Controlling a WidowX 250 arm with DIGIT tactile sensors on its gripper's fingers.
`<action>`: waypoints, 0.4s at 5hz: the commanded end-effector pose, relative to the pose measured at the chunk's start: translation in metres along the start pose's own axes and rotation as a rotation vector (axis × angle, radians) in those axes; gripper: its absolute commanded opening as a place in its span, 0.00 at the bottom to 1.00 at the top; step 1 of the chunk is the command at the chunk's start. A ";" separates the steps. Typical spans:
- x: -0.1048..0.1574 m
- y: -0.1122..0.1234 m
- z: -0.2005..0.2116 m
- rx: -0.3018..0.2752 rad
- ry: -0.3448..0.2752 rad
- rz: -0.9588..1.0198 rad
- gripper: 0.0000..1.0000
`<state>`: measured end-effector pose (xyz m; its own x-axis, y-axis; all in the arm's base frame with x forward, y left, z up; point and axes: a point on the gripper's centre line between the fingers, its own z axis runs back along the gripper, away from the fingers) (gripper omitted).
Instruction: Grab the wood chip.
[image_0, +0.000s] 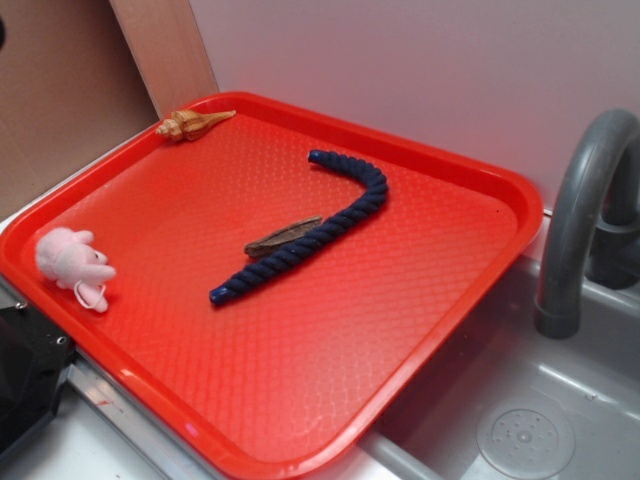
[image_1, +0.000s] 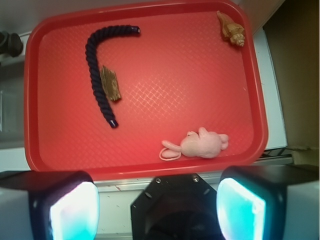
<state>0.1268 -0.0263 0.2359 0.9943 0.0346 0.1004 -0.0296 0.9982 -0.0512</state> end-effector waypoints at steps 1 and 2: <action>0.045 -0.011 -0.047 -0.032 0.009 0.027 1.00; 0.062 -0.013 -0.080 -0.039 -0.036 -0.018 1.00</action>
<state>0.1936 -0.0420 0.1547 0.9938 0.0102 0.1107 -0.0014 0.9968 -0.0801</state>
